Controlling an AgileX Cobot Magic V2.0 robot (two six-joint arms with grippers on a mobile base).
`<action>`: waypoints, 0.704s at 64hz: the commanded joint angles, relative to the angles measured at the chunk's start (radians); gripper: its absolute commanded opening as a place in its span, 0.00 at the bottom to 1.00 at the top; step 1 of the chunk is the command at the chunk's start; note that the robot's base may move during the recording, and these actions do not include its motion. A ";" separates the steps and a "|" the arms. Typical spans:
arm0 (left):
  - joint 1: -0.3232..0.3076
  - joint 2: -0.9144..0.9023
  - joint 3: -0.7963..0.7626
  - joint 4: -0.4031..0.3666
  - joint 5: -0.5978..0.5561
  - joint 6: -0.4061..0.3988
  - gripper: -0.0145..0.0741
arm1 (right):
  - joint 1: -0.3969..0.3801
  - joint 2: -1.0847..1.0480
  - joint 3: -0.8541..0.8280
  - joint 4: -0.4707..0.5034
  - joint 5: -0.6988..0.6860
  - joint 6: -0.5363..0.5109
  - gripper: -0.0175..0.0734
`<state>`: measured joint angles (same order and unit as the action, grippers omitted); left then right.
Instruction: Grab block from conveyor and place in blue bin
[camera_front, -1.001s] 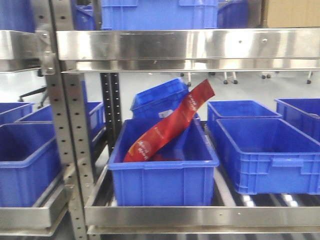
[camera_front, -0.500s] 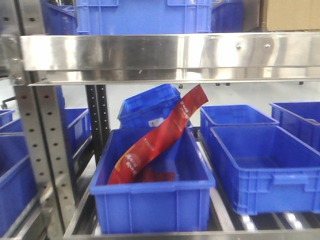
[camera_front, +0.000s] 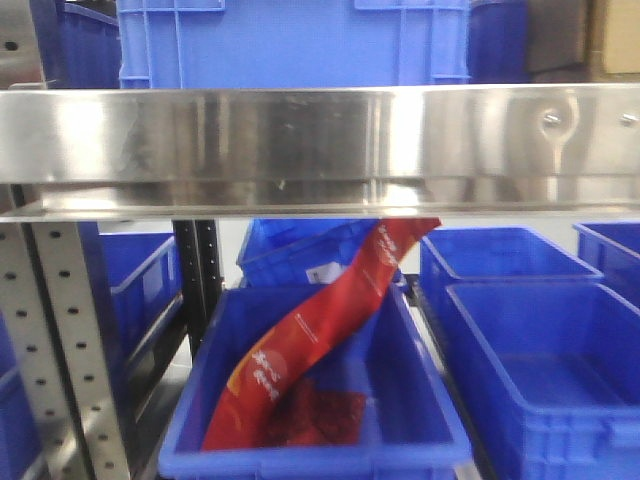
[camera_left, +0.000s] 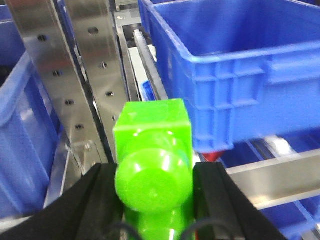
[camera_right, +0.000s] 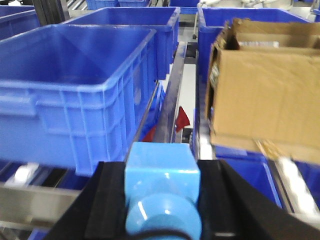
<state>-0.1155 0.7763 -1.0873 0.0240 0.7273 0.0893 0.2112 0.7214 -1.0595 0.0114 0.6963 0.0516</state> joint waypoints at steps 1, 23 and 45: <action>-0.007 -0.003 -0.001 -0.003 -0.019 -0.005 0.04 | 0.001 0.000 -0.008 -0.011 -0.017 -0.001 0.01; -0.007 -0.003 -0.001 -0.003 -0.019 -0.005 0.04 | 0.001 0.000 -0.008 -0.011 -0.017 -0.001 0.01; -0.007 -0.003 -0.001 -0.003 -0.019 -0.005 0.04 | 0.001 0.000 -0.008 -0.011 -0.017 -0.001 0.01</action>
<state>-0.1155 0.7763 -1.0873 0.0240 0.7273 0.0893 0.2112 0.7214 -1.0595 0.0114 0.6963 0.0516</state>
